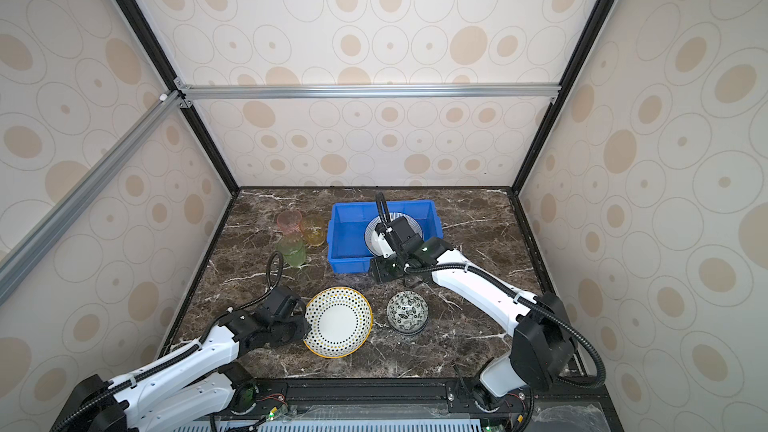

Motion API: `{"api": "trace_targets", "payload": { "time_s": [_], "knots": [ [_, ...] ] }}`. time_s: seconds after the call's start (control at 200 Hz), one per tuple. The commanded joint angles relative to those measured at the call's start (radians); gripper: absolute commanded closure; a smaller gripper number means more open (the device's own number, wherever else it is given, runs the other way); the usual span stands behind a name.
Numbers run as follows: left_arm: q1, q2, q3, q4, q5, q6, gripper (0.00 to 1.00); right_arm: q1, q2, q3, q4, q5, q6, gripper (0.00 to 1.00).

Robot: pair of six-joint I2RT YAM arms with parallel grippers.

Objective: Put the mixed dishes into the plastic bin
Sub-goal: 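Move the left gripper down to the yellow-dotted plate rim while the right gripper approaches, then close the left gripper on the dotted plate rim and tilt it upright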

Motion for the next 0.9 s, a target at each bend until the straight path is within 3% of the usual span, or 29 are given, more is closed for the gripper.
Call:
{"api": "trace_targets", "payload": {
  "time_s": [0.0,0.36,0.615,0.895],
  "knots": [
    [-0.007,0.006,-0.011,0.030,-0.003,-0.014,0.76,0.009,-0.018,-0.009,-0.008,0.019,-0.014,0.46],
    [-0.007,0.014,-0.040,0.083,0.004,-0.022,0.87,0.008,-0.028,-0.004,-0.012,0.026,-0.009,0.46],
    [-0.007,0.007,-0.040,0.074,-0.007,-0.016,1.00,0.008,-0.037,-0.004,-0.020,0.038,-0.009,0.46],
    [-0.007,-0.060,-0.004,-0.008,-0.052,-0.012,1.00,0.009,-0.042,0.004,-0.023,0.043,-0.009,0.46]
  ]
}}
